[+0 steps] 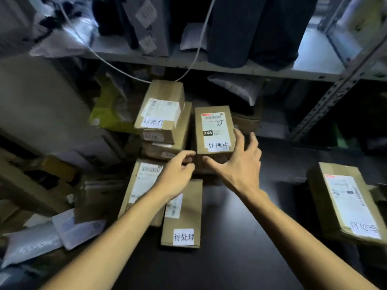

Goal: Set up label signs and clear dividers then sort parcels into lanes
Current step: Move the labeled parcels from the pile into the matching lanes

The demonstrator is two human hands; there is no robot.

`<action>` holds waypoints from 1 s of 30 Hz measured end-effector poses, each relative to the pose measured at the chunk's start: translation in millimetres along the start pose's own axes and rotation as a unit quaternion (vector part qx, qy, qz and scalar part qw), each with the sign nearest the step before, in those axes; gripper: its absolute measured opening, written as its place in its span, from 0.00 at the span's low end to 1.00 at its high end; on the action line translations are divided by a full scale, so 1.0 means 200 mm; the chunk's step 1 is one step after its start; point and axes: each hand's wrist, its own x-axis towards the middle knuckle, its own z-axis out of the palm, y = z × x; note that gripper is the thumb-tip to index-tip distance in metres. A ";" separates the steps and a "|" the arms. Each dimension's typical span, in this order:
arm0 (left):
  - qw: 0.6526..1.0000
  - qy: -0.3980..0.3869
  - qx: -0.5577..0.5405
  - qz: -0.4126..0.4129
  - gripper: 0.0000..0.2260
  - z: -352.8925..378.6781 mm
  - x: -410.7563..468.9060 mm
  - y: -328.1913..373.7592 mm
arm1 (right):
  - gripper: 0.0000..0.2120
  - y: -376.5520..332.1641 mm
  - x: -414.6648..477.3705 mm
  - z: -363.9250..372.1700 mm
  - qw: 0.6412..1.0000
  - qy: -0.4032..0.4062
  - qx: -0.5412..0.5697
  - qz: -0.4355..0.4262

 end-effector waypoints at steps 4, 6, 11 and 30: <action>1.000 0.005 0.011 0.000 0.23 0.11 0.19 0.03 | 0.54 0.02 0.16 0.13 0.999 -0.013 -0.029 -0.012; 0.999 0.029 0.018 -0.003 0.25 0.16 0.26 0.01 | 0.51 0.04 0.18 0.24 0.997 -0.035 -0.065 -0.016; 0.992 0.095 0.047 0.068 0.22 0.22 0.27 -0.02 | 0.48 0.11 0.19 0.30 0.994 0.000 -0.110 -0.009; 0.996 -0.055 0.061 0.036 0.25 0.03 0.12 0.25 | 0.51 -0.01 0.04 0.01 0.995 0.079 0.053 0.040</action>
